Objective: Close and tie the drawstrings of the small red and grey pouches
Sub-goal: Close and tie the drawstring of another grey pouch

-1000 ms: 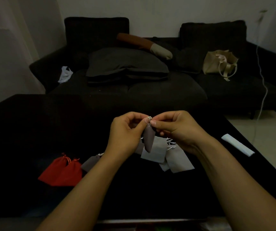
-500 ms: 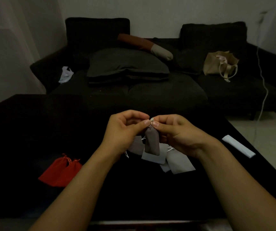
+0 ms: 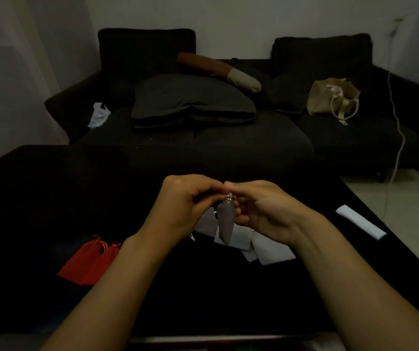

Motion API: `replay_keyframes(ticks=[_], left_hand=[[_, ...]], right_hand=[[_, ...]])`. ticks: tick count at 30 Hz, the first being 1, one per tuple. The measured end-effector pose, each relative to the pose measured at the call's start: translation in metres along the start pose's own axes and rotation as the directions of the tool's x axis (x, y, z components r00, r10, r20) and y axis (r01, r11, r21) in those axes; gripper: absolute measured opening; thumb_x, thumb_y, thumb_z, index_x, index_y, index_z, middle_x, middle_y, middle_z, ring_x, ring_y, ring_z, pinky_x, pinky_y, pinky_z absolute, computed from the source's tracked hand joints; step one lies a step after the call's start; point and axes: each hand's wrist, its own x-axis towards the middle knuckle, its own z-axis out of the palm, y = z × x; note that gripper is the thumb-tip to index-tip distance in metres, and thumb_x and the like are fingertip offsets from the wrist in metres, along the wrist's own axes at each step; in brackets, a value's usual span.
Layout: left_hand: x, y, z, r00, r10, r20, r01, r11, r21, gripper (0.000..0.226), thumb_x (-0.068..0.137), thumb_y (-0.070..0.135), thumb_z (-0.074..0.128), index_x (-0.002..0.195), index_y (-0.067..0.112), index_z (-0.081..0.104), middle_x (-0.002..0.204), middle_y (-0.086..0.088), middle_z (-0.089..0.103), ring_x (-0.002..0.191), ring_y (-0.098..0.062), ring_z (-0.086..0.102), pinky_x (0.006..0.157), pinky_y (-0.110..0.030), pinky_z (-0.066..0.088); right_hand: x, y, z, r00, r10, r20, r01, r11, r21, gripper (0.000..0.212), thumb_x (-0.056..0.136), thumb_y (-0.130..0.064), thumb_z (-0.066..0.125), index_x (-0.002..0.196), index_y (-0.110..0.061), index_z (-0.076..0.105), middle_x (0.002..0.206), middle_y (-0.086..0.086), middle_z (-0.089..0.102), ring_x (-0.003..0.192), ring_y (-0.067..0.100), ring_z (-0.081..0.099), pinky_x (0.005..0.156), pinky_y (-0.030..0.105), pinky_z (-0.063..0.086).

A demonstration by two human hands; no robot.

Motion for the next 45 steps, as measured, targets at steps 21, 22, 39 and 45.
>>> replay_keyframes(ticks=[21, 22, 39, 45], left_hand=[[0.0, 0.006, 0.009, 0.998, 0.065, -0.006, -0.062, 0.978, 0.2, 0.02, 0.093, 0.021, 0.054, 0.105, 0.011, 0.066, 0.102, 0.0, 0.066, 0.087, -0.007, 0.063, 0.076, -0.024, 0.055], [0.0, 0.007, 0.01, 1.0, 0.027, -0.003, -0.025, 0.981, 0.19, 0.016, 0.094, 0.022, 0.054, 0.104, 0.014, 0.063, 0.101, 0.004, 0.062, 0.084, -0.004, 0.06, 0.072, -0.021, 0.053], [-0.002, 0.007, 0.033, 0.848, -0.527, 0.067, 0.47, 0.686, -0.555, 0.026, 0.081, 0.009, 0.063, 0.1, 0.025, 0.054, 0.107, -0.01, 0.059, 0.097, -0.033, 0.063, 0.081, -0.049, 0.059], [-0.004, 0.003, 0.032, 0.866, -0.5, 0.022, 0.433, 0.726, -0.534, 0.021, 0.079, 0.024, 0.062, 0.099, 0.027, 0.056, 0.102, -0.009, 0.064, 0.092, -0.03, 0.065, 0.078, -0.053, 0.058]], right_hand=[[-0.002, -0.007, 0.011, 0.988, 0.149, -0.042, -0.117, 0.899, 0.422, 0.014, 0.07, -0.013, 0.07, 0.082, -0.006, 0.068, 0.067, 0.004, 0.057, 0.058, 0.007, 0.049, 0.047, 0.015, 0.043], [-0.002, -0.008, 0.01, 0.988, 0.153, -0.034, -0.125, 0.898, 0.422, 0.015, 0.072, -0.013, 0.071, 0.084, -0.005, 0.069, 0.069, 0.004, 0.059, 0.059, 0.007, 0.05, 0.048, 0.015, 0.044], [-0.007, -0.007, 0.021, 0.907, -0.25, -0.34, 0.231, 0.968, -0.096, 0.02, 0.096, -0.013, 0.059, 0.081, -0.006, 0.069, 0.081, 0.011, 0.067, 0.069, 0.015, 0.059, 0.06, 0.023, 0.049], [-0.006, -0.004, 0.023, 0.884, -0.307, -0.353, 0.278, 0.951, -0.133, 0.02, 0.096, -0.014, 0.06, 0.08, -0.008, 0.07, 0.083, 0.012, 0.07, 0.076, 0.018, 0.063, 0.067, 0.028, 0.052]])
